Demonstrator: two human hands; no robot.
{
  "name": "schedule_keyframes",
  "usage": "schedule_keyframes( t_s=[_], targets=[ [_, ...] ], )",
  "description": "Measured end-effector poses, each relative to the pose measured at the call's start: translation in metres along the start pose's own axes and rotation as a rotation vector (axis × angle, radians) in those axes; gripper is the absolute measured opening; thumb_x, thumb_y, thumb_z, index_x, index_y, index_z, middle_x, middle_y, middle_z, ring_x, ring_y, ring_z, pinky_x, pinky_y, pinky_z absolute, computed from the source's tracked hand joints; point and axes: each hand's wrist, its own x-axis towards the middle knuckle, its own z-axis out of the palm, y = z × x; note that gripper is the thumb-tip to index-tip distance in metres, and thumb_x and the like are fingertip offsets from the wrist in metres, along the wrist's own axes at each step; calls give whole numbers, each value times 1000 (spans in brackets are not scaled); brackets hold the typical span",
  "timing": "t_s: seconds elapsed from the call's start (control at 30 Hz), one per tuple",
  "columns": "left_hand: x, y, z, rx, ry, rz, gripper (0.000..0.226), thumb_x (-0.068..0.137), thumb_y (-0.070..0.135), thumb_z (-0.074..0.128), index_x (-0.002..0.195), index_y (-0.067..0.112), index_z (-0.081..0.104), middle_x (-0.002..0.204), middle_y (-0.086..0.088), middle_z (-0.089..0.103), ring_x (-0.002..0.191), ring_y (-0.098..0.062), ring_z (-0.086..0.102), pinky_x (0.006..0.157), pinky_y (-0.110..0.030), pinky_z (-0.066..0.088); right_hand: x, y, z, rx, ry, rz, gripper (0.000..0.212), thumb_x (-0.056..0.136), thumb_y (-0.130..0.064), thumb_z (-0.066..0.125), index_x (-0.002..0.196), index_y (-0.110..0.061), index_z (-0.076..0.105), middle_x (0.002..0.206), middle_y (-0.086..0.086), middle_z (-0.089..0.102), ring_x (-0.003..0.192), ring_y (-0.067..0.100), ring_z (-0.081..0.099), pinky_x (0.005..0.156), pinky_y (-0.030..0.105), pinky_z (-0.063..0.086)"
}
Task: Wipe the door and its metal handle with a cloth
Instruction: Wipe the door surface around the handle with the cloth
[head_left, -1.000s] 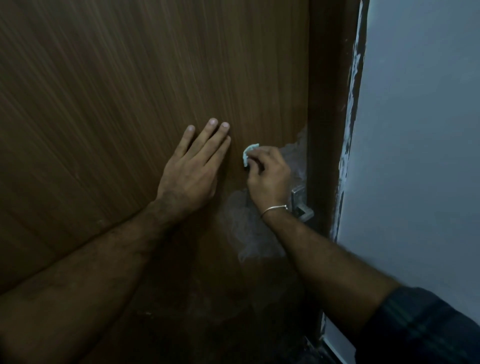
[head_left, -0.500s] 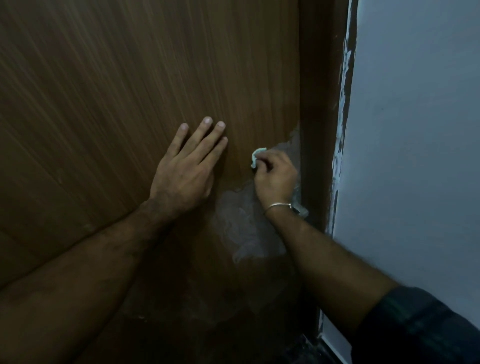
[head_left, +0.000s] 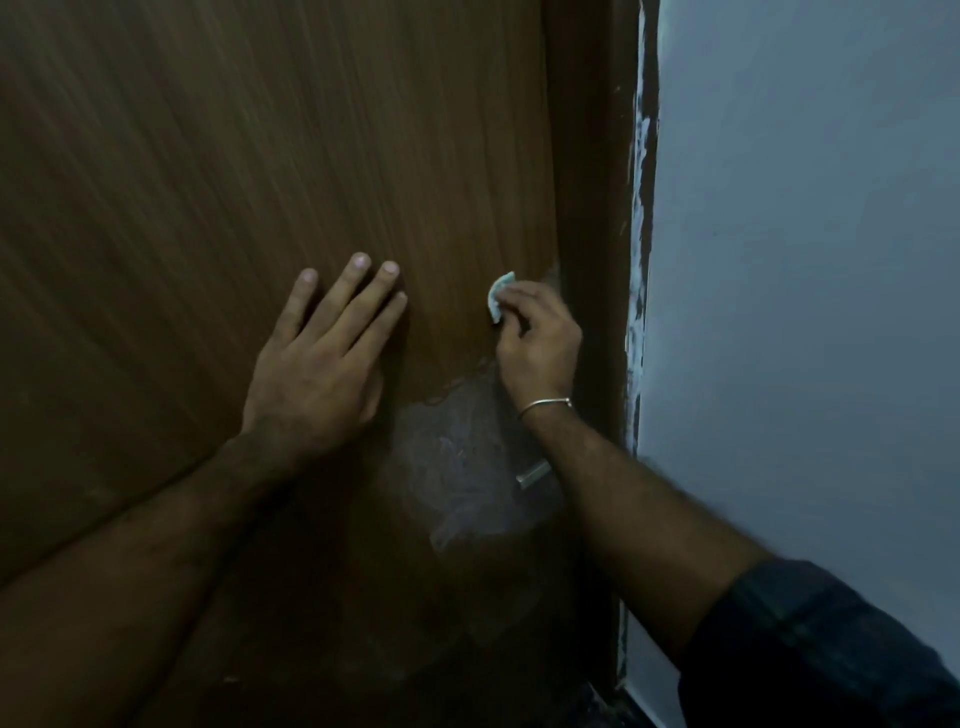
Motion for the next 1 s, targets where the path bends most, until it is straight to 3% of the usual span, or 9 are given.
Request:
schedule_keyframes(
  t_s=[0.1,0.2,0.4,0.6,0.73,0.87,0.97,1.0],
  targets=[
    [0,2,2,12,9,2,63,91,23,50,150,9,37,163,-11,25,153,-29,16,122,-54,10,24,14,-3,-6,125,194,21,87,4,60,103,-1,73,109,11,69,98,14,63,87,20,54],
    [0,4,5,23,2,-11,65,88,24,54,150,10,37,164,-11,24,153,-29,14,122,-53,7,13,18,-3,-20,45,138,24,89,3,60,111,-1,70,117,9,65,106,10,58,85,2,45],
    [0,7,6,38,4,-37,64,89,26,47,150,10,38,164,-11,24,153,-29,14,123,-53,6,3,33,-5,-19,75,207,24,91,3,58,113,2,69,118,11,65,106,13,59,82,-6,38],
    [0,7,5,34,-12,-26,64,89,27,47,150,9,38,164,-13,24,153,-30,14,123,-53,7,-5,39,-5,-22,86,267,22,89,2,60,107,-2,72,112,9,67,101,15,62,83,4,46],
    [2,9,3,25,-33,-43,65,88,25,52,150,9,38,163,-13,24,153,-30,13,123,-52,5,-10,28,-3,-27,-30,78,19,88,4,60,101,-2,72,107,7,66,98,11,61,86,10,49],
    [3,11,-2,7,-55,-48,65,88,25,53,149,9,40,163,-13,25,153,-30,15,122,-52,7,-12,21,-5,-28,44,201,19,86,5,60,97,-3,73,104,9,68,94,14,63,87,23,54],
    [3,12,-6,-49,-67,-64,63,88,22,50,148,8,41,163,-13,26,152,-30,17,122,-51,8,-35,3,2,-33,-127,-14,20,83,8,61,93,-3,74,99,7,69,94,11,62,88,10,46],
    [3,13,-8,-77,-79,-72,63,87,20,51,148,8,42,163,-13,26,152,-30,17,121,-51,9,-37,0,4,-10,-137,-8,19,82,9,62,92,-3,74,98,8,69,93,13,63,87,10,45]
  ],
)
